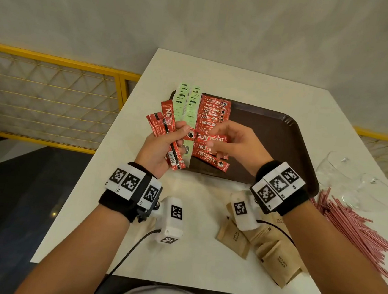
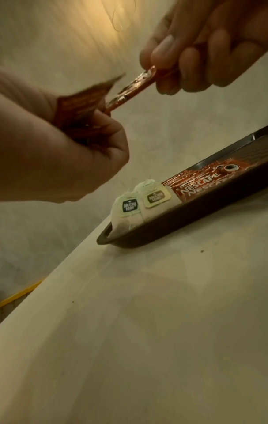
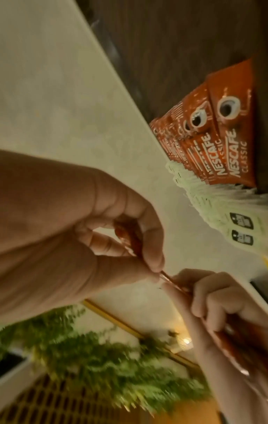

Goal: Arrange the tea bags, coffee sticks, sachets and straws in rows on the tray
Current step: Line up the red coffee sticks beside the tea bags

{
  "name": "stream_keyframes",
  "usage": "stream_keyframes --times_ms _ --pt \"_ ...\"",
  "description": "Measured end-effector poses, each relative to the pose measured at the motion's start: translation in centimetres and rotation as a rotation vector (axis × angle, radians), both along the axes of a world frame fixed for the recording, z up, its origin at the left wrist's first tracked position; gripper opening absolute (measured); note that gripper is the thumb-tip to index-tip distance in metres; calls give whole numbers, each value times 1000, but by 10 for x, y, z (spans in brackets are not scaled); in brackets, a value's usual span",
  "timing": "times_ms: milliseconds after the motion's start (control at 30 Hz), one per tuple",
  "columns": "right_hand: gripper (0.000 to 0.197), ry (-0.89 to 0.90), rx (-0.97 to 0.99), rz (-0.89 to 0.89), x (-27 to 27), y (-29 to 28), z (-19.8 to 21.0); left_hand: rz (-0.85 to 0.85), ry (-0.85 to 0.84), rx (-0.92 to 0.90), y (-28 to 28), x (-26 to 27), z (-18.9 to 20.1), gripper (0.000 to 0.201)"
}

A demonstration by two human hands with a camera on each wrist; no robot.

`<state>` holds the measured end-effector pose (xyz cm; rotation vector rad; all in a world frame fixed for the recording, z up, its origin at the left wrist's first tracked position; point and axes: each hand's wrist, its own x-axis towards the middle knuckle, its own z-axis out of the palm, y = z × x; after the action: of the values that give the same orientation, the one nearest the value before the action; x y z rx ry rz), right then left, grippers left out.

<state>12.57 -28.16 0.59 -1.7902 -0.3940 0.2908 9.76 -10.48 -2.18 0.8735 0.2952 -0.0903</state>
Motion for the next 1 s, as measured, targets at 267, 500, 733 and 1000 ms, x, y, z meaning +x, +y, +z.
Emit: stream_keyframes --times_ms 267,500,733,1000 --pt "24 251 391 -161 5 0 2 -268 16 183 -13 -11 -8 9" --pt "11 160 71 -87 3 1 4 -163 -58 115 -10 -5 4 29" --pt "7 210 -101 -1 -1 2 4 -75 4 70 -17 -2 4 35" --pt "3 48 -528 30 28 -9 10 40 50 60 -11 -1 -1 16"
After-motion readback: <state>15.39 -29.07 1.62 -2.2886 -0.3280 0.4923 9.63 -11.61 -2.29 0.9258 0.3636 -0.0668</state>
